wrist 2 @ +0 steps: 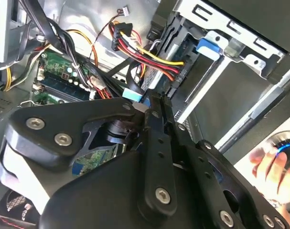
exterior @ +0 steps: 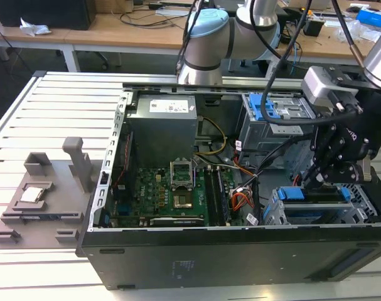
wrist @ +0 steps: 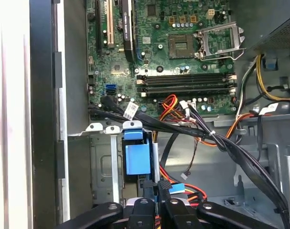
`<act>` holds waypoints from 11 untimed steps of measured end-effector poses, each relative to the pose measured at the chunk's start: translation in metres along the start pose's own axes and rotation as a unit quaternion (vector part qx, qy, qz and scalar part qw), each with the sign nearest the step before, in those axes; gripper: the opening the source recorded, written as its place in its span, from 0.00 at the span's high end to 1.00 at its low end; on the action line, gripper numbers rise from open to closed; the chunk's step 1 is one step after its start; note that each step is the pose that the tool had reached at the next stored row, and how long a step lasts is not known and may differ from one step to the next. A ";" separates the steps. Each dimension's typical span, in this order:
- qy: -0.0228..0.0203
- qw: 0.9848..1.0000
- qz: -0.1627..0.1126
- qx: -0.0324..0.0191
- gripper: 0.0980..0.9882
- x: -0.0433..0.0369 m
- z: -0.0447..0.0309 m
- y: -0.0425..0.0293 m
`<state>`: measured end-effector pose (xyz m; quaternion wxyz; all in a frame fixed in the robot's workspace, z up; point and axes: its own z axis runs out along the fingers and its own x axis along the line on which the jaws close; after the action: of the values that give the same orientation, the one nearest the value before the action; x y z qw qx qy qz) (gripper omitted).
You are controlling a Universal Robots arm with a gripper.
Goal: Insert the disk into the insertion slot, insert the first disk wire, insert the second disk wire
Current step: 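Insert the second disk wire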
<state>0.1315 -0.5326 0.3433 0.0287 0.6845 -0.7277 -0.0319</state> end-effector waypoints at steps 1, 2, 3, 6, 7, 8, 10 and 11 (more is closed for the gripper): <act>-0.004 1.000 0.000 0.000 0.94 0.0025 0.0001 -0.0003; -0.013 1.000 -0.001 -0.001 0.94 0.0074 0.0000 -0.0008; -0.020 1.000 -0.002 -0.001 0.94 0.0101 -0.0001 -0.0014; -0.026 1.000 -0.002 -0.003 0.94 0.0103 -0.0002 -0.0063; -0.026 1.000 -0.002 -0.004 0.94 0.0102 0.0000 -0.0080; -0.026 1.000 -0.002 -0.004 0.94 0.0102 -0.0001 -0.0087; -0.026 1.000 -0.002 -0.004 0.94 0.0106 0.0000 -0.0094; -0.026 1.000 -0.002 -0.005 0.94 0.0108 0.0000 -0.0097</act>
<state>0.1405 -0.5440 0.3424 0.0127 0.6850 -0.7264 -0.0532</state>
